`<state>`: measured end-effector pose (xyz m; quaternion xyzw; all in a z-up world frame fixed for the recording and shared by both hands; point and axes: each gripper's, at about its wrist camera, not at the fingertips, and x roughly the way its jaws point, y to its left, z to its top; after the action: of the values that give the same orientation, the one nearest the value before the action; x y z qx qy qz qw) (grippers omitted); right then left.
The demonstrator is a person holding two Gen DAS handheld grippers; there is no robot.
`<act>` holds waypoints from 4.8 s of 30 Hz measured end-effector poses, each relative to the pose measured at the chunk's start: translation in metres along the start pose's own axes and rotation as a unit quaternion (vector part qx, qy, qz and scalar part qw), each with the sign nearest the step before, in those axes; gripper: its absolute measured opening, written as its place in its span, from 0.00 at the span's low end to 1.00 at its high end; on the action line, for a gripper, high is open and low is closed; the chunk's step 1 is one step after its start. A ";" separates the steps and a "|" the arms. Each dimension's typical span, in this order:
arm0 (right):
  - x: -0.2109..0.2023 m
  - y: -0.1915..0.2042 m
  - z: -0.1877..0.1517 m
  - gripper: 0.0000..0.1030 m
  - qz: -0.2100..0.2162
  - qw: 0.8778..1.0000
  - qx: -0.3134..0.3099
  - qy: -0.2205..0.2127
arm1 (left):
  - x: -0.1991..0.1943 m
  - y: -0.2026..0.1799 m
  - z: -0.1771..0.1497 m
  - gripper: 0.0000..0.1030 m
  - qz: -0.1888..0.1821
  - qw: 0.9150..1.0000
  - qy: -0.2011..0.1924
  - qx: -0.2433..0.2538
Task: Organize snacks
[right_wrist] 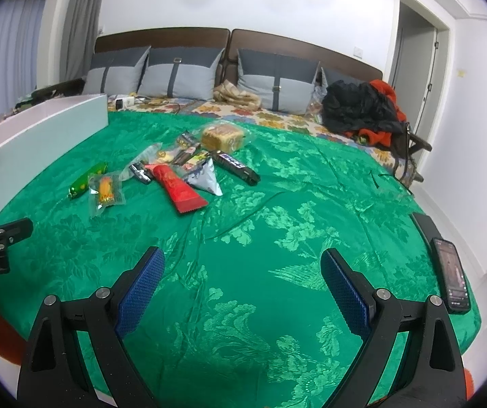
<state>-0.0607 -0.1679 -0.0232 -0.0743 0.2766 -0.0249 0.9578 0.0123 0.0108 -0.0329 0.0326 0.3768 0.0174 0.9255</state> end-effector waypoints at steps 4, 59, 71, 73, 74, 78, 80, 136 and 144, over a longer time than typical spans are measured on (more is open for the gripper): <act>0.001 0.000 -0.001 0.92 0.001 1.000 0.000 0.001 | 0.003 0.000 -0.001 1.00 0.000 1.000 0.003 0.000; 0.012 0.000 -0.004 0.92 0.006 1.000 -0.001 0.021 | 0.012 0.002 -0.004 1.00 0.004 1.000 0.015 -0.002; 0.013 0.003 -0.007 0.92 0.007 1.000 0.001 0.024 | 0.016 0.003 -0.005 1.00 0.007 1.000 0.021 0.001; 0.014 0.003 -0.008 0.92 0.008 1.000 0.002 0.025 | 0.017 0.002 -0.006 1.00 0.007 1.000 0.023 0.001; 0.015 0.002 -0.008 0.92 0.008 1.000 0.002 0.026 | 0.018 0.002 -0.006 1.00 0.006 1.000 0.025 0.002; 0.016 0.001 -0.007 0.92 0.010 0.999 0.004 0.031 | 0.022 0.002 -0.008 1.00 0.006 0.999 0.035 0.003; 0.016 0.000 -0.007 0.92 0.011 0.999 0.004 0.033 | 0.024 0.001 -0.009 1.00 0.007 0.999 0.041 0.004; 0.061 -0.061 -0.002 0.92 -0.001 0.989 0.105 0.101 | 0.108 0.032 0.022 1.00 -0.011 0.990 0.129 -0.048; 0.126 -0.096 0.007 0.92 -0.039 0.983 0.102 0.147 | 0.143 0.036 0.054 1.00 -0.001 0.989 0.135 -0.064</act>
<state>0.0486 -0.2735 -0.0689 0.0170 0.4070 -0.1013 0.9076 0.1523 0.0520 -0.0909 -0.0299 0.4968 0.0450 0.8662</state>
